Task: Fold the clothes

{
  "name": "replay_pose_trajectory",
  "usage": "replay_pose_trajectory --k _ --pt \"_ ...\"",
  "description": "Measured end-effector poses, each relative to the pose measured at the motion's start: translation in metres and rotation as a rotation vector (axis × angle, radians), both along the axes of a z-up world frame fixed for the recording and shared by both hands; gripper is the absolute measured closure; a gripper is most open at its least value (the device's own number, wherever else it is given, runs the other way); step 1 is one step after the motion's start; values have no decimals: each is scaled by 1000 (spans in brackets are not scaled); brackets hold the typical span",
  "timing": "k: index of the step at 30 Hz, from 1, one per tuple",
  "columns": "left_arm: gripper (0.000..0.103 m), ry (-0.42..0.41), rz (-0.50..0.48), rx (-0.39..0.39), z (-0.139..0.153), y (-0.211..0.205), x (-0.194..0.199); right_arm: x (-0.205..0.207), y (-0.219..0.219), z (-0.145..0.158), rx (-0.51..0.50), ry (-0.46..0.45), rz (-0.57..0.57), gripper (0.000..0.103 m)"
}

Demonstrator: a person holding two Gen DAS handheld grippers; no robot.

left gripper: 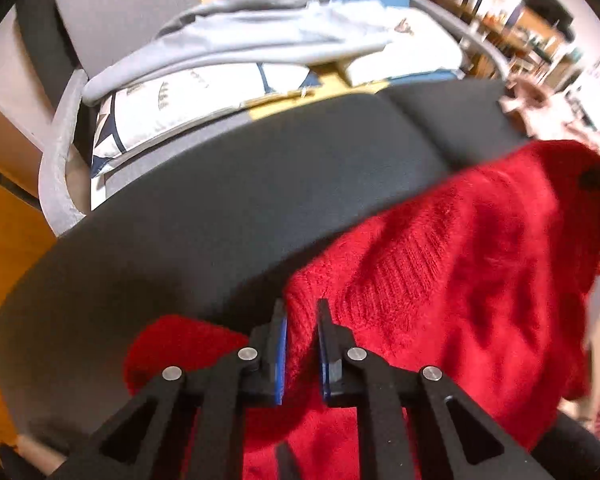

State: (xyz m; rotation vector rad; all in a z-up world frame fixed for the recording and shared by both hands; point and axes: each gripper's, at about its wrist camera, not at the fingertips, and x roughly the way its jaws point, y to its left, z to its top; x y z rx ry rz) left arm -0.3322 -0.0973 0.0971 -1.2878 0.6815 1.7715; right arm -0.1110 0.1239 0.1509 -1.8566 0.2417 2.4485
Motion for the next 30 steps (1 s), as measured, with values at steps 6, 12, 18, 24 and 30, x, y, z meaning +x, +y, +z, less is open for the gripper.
replay_pose_trajectory --k 6,12,18,24,30 --pt "91 -37 9 51 19 -51 21 35 -38 27 15 68 -87 88" --pt "91 -83 44 -12 -6 -90 65 79 -94 -11 -32 84 -80 87" --pt "90 -153 61 -168 -43 -108 110 120 -106 -70 -158 -161 -122 77" --pt "64 -165 135 -69 -3 -113 108 130 -82 -15 -340 -20 -162 60" --pt "25 -11 93 -10 10 -86 105 91 -62 -22 -346 10 -185 58"
